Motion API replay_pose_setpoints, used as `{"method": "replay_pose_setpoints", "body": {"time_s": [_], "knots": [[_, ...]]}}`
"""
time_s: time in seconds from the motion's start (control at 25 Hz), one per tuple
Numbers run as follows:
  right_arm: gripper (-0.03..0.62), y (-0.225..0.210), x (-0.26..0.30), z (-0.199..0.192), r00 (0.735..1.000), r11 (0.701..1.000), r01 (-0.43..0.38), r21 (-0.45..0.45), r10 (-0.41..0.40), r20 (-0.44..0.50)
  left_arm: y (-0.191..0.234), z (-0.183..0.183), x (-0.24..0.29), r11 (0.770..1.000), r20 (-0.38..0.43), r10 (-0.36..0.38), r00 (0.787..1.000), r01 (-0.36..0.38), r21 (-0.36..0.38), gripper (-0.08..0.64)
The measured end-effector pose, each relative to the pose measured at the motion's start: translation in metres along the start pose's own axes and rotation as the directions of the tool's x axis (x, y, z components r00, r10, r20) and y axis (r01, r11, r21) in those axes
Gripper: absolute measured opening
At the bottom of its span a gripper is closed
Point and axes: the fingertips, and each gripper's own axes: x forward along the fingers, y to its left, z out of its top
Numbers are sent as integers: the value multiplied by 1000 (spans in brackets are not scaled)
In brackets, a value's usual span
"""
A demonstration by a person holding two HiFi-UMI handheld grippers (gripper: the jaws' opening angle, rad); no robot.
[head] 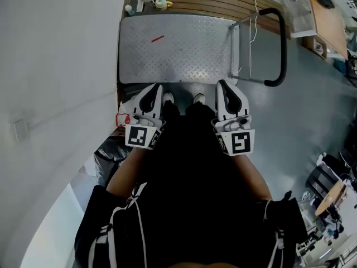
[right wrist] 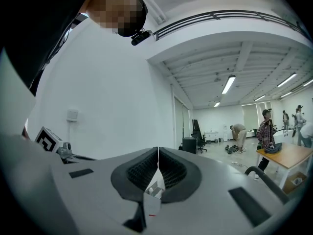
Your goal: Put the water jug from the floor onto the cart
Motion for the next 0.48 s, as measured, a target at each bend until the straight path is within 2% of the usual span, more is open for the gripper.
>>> {"method": "replay_pose_setpoints", "body": {"time_s": [0.28,0.48], "knots": [[20,17,16,-5,999,999,-32,8,32,-28,63,-30,-33,993,-56,122,991,-122,3,18],[20,37,26,0,998,998,-59,-7,59,-30,100,-65,-60,982,-148,180,973,-185,-23,20]]}}
